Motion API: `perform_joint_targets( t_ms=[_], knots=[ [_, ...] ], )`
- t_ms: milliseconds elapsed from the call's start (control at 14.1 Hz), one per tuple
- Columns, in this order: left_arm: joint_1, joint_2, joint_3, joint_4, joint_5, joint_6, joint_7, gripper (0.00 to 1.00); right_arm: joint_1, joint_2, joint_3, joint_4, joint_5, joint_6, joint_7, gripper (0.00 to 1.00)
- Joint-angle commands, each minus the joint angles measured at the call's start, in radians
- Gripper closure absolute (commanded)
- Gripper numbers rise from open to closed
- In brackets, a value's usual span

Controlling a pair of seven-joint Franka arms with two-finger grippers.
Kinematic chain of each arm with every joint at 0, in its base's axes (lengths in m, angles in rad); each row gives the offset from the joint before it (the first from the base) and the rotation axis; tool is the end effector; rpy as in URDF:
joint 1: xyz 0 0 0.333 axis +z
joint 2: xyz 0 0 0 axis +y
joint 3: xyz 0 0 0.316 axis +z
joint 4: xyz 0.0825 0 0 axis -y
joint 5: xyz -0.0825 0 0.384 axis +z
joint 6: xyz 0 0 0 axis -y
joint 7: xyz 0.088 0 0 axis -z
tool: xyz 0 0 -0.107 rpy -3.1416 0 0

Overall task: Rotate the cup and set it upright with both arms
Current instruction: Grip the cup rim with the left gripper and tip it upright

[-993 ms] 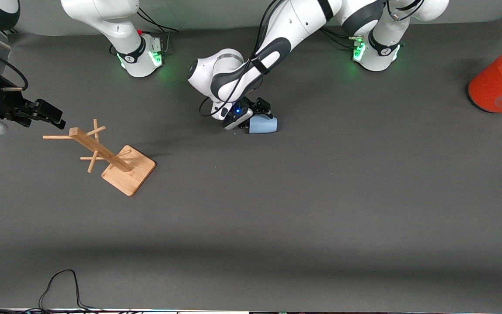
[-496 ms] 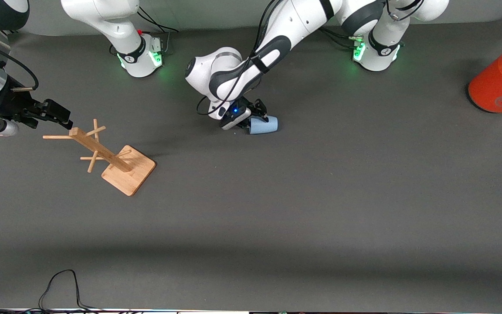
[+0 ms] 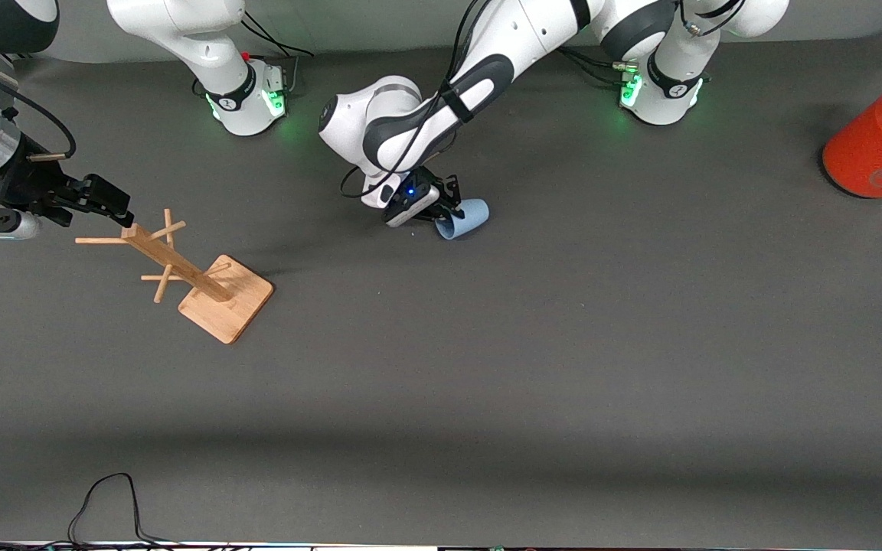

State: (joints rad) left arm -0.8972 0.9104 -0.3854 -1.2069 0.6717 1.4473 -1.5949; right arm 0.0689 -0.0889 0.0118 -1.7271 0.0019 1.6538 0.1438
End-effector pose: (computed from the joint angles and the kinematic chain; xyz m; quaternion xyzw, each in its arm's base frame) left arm 0.3263 -0.6103 0.2240 -0.9357 -0.1066 -0.1247 0.3125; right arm 0.5307 0.0434 0.6059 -0.9995 0.0316 -0.0077 0.0013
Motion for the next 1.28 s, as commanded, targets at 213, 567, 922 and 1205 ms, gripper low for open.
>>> perform_joint_targets(
  t_ms=[213,567,922,1205],
  knots=[
    [-0.016,0.01,0.01,0.006,-0.006,0.038,-0.1,1.0,0.003,0.024,0.002,0.046,0.007,-0.002,0.016,0.0],
    [0.014,-0.048,0.0,0.013,-0.04,0.024,-0.086,1.0,0.003,0.035,0.002,0.055,0.009,-0.003,0.019,0.0],
    [0.078,-0.19,0.0,0.006,-0.15,0.001,-0.001,1.0,-0.006,0.024,0.045,0.109,0.009,-0.077,0.007,0.0],
    [0.22,-0.433,0.002,-0.095,-0.312,0.017,0.154,1.0,-0.059,0.014,0.077,0.11,0.007,-0.094,0.016,0.0]
  ],
)
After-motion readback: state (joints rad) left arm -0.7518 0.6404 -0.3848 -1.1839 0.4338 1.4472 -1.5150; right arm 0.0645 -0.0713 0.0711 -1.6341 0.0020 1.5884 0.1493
